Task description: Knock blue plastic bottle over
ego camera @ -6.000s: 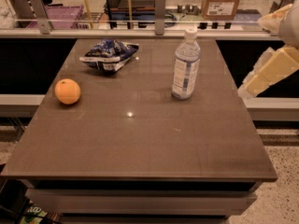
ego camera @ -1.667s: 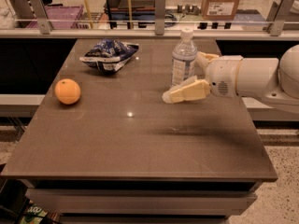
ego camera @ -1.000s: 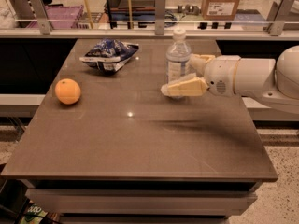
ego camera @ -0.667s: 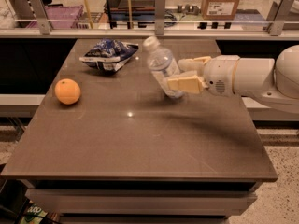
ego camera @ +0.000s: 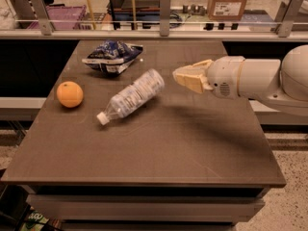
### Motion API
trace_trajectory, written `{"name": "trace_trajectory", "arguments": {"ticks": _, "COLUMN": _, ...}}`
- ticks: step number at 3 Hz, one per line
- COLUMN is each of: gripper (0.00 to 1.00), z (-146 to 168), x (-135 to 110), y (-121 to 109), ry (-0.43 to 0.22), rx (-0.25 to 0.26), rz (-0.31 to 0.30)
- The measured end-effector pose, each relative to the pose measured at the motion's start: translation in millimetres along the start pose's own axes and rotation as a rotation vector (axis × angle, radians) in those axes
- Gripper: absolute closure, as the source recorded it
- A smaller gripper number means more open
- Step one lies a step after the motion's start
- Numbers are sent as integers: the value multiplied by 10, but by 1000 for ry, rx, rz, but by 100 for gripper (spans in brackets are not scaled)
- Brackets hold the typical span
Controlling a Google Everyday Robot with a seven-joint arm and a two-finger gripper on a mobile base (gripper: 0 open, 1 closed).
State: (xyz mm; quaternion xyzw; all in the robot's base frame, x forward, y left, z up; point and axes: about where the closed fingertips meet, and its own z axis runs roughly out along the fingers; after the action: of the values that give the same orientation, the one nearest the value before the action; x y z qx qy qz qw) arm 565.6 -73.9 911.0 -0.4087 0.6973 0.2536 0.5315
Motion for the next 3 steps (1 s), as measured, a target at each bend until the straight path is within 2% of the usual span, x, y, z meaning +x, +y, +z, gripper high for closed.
{"name": "trace_trajectory", "arguments": {"ticks": 1, "gripper": 86, "z": 14, "x": -13, "y": 16, "ry": 0, "rx": -3, "rz": -2}}
{"name": "trace_trajectory", "arguments": {"ticks": 3, "gripper": 39, "z": 43, "x": -40, "y": 49, "ry": -1, "rx": -10, "rz": -7}}
